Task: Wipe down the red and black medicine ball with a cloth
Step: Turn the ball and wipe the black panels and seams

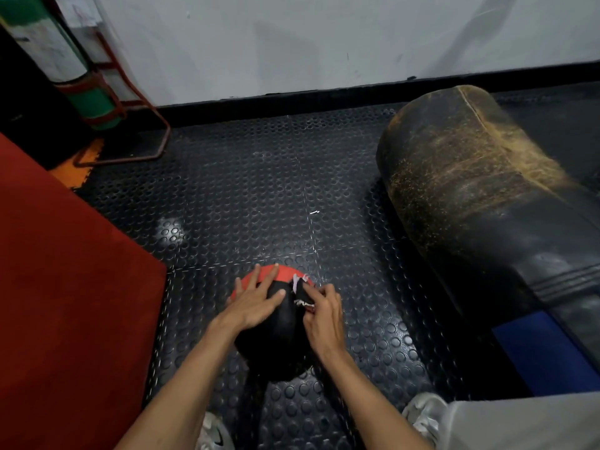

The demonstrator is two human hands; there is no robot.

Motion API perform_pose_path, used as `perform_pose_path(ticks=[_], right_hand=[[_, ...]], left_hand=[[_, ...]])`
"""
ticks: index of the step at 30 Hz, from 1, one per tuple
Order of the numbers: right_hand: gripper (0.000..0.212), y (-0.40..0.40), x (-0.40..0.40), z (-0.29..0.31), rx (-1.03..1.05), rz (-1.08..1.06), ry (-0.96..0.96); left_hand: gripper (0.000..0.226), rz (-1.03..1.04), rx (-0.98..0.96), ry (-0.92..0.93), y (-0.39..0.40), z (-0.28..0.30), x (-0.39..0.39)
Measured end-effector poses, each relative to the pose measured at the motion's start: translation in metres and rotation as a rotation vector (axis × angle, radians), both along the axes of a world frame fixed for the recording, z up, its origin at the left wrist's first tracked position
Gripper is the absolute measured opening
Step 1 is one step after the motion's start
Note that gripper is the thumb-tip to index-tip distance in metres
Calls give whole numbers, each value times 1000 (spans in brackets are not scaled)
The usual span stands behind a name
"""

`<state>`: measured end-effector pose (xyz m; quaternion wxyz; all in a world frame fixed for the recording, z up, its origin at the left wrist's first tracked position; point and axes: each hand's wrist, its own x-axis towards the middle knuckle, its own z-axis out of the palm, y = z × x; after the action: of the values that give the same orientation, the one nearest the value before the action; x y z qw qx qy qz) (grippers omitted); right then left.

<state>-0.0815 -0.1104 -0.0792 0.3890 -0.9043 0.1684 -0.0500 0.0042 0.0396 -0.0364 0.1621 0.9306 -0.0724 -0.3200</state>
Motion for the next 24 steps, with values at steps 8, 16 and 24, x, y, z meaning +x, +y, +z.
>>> perform_pose_path(ticks=[8, 16, 24], right_hand=[[63, 27, -7, 13, 47, -69, -59], [62, 36, -4, 17, 72, 44, -108], [59, -10, -4, -2, 64, 14, 2]], left_hand=[[63, -21, -67, -19, 5, -6, -2], [80, 60, -84, -9, 10, -16, 8], [64, 70, -84, -25, 1, -9, 5]])
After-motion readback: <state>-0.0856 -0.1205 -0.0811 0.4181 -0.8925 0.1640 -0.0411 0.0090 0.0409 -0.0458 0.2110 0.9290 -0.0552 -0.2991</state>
